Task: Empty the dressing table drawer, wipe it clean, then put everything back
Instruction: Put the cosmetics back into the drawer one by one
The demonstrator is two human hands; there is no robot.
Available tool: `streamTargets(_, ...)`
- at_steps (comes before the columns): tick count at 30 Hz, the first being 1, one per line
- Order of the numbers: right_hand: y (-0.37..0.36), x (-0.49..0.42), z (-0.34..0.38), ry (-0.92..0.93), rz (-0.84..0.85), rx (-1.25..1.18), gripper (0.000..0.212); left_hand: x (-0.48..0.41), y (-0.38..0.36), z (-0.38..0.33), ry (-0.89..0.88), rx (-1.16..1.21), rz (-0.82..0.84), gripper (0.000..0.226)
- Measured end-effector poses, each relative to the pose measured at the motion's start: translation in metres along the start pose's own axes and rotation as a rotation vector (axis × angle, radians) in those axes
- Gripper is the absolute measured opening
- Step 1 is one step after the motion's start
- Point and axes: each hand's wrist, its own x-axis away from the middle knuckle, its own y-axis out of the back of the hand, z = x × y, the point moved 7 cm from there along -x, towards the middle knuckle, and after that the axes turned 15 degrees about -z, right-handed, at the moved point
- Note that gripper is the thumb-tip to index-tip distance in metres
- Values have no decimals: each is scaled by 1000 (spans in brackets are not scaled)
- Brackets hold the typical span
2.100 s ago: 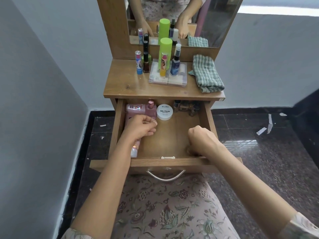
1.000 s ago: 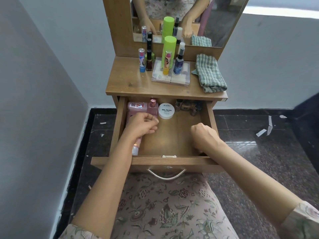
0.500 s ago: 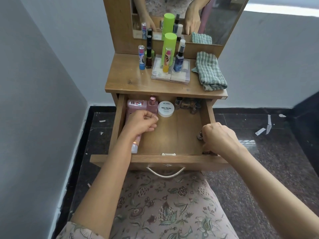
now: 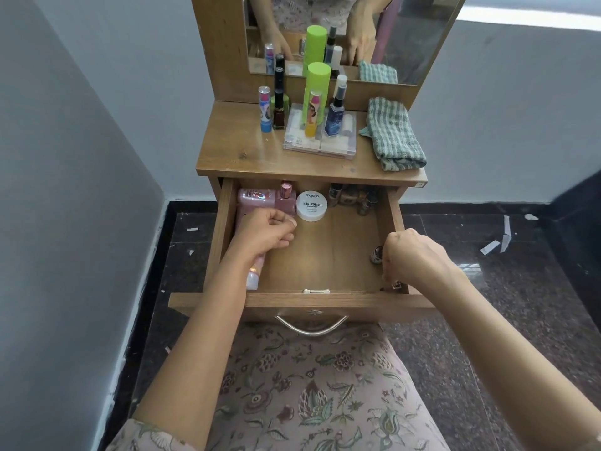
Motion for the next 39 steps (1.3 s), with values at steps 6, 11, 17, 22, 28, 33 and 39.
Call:
streamTargets(6, 9, -2, -2, -7, 12, -22, 19, 0, 0, 0, 14, 9, -6, 13)
streamTargets(11, 19, -6, -3, 22, -22, -154, 11, 1, 0, -1, 14, 17, -10, 11)
streamTargets(17, 74, -15, 36, 166, -299, -749, 11, 0, 1, -5, -4, 11, -9, 5)
streamTargets(22, 103, -47, 55, 143, -598, -947, 6, -4, 10, -7, -38, 82, -118, 10)
streamTargets(28, 147, -74, 65, 155, -971, -934, 23, -3, 21, -11, -64, 132, -221, 14)
streamTargets(33, 172, -88, 52, 86, -1077, -860, 34, -3, 23, -13, -67, 144, -240, 13)
streamTargets(39, 154, -109, 38, 67, -785, -976, 37, -5, 22, -13, -73, 147, -235, 13)
